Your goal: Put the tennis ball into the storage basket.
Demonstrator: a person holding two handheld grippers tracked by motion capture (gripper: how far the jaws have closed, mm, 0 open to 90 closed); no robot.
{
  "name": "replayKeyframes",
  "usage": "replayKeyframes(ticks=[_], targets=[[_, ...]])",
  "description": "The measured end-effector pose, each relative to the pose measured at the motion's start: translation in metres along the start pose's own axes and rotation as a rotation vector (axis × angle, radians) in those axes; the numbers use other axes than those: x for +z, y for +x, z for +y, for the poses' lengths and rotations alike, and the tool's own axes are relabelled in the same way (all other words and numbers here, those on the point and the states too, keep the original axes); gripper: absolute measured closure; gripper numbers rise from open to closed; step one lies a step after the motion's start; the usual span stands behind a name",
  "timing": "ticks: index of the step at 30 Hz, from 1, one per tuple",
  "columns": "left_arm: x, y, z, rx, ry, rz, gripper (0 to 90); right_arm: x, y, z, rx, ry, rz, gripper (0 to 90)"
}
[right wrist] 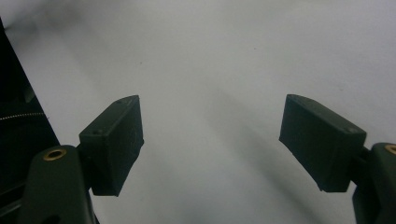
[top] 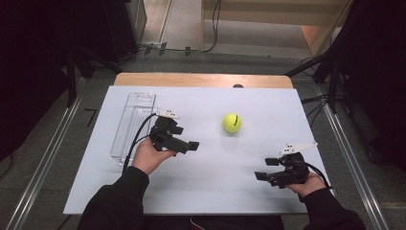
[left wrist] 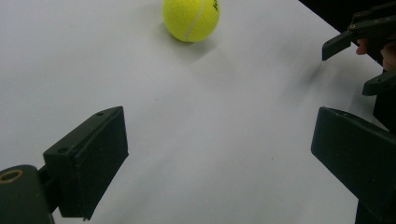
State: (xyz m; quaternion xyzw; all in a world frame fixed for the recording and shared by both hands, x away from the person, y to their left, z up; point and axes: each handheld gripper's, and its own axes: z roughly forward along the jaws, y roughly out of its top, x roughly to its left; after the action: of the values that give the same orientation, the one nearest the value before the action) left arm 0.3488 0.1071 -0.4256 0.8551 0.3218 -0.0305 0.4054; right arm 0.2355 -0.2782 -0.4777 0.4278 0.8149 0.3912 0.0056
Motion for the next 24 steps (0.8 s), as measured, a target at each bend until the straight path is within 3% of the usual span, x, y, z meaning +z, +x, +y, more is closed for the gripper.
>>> replayKeyframes(ticks=[24], targets=[[0.022,0.003,0.023,0.021,0.012,-0.002,4.5,0.000,0.002,0.000,-0.006,0.002,0.003,19.6]])
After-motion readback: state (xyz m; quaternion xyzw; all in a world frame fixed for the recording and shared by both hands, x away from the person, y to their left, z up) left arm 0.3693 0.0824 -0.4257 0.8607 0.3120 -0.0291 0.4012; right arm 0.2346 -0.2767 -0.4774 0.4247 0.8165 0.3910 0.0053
